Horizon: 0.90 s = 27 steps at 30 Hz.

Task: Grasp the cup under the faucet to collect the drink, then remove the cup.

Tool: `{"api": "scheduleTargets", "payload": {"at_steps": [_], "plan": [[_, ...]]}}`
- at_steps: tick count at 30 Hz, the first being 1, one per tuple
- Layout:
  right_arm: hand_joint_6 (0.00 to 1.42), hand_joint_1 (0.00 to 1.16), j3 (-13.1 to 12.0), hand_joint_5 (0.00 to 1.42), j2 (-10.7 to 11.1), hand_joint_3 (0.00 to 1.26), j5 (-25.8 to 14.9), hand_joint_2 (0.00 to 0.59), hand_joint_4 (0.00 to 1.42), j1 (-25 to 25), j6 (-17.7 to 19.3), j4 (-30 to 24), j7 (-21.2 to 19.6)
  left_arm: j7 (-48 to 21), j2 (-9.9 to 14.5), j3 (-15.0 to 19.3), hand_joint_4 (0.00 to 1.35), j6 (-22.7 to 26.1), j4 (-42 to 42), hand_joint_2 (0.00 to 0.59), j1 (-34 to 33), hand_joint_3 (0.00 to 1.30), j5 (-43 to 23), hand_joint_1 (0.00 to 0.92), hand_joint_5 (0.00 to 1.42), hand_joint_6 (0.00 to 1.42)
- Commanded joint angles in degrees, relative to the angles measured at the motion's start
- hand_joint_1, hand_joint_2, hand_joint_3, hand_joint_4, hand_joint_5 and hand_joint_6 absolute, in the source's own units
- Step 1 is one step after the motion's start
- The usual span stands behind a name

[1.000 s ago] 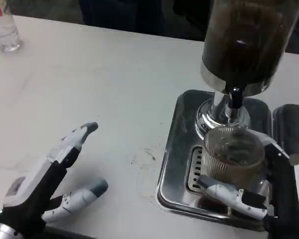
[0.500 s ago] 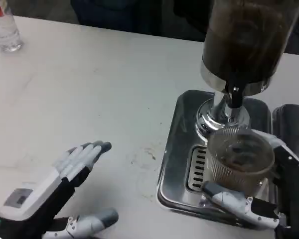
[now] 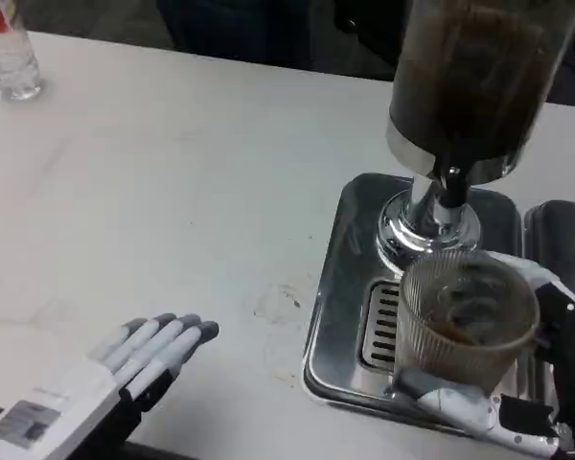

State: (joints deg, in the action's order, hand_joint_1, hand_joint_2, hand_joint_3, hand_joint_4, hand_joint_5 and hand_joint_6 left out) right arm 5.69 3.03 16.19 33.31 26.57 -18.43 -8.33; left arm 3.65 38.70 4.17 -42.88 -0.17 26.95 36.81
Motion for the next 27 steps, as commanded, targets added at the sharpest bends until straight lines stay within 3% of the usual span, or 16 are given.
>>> {"api": "scheduleTargets", "payload": {"at_steps": [1, 9, 21, 27], "plan": [[1.38, 0.96, 0.01, 1.01, 0.02, 0.86, -1.24, 0.188, 0.86, 1.38, 1.15, -3.17, 0.69, 2.17, -1.28, 1.17, 0.0, 1.08, -1.35, 0.134, 2.18, 0.0, 1.49, 0.0, 0.0, 0.0], [1.38, 0.95, 0.33, 1.02, -1.14, 0.86, -1.44, 0.19, 0.88, 1.56, 1.11, -2.94, 0.6, 3.35, -3.92, 0.14, 0.0, 2.98, -2.46, 0.138, 1.64, 0.0, 3.09, 0.0, 0.0, 0.0], [1.38, 0.95, -0.74, 1.03, -1.12, 0.87, -4.78, 0.198, 0.89, 2.55, 1.18, -1.7, 1.47, 2.4, -5.14, -1.28, 0.0, 5.35, -4.67, 0.139, 1.21, 0.0, 4.23, 0.0, 0.0, 0.0], [1.38, 0.94, -1.29, 1.03, -0.84, 0.87, -4.25, 0.201, 0.89, 2.86, 1.38, -2.38, 1.47, 2.24, -5.63, -2.1, 0.0, 6.39, -5.51, 0.139, 0.95, 0.0, 4.33, 0.0, 0.0, 0.0]]}}
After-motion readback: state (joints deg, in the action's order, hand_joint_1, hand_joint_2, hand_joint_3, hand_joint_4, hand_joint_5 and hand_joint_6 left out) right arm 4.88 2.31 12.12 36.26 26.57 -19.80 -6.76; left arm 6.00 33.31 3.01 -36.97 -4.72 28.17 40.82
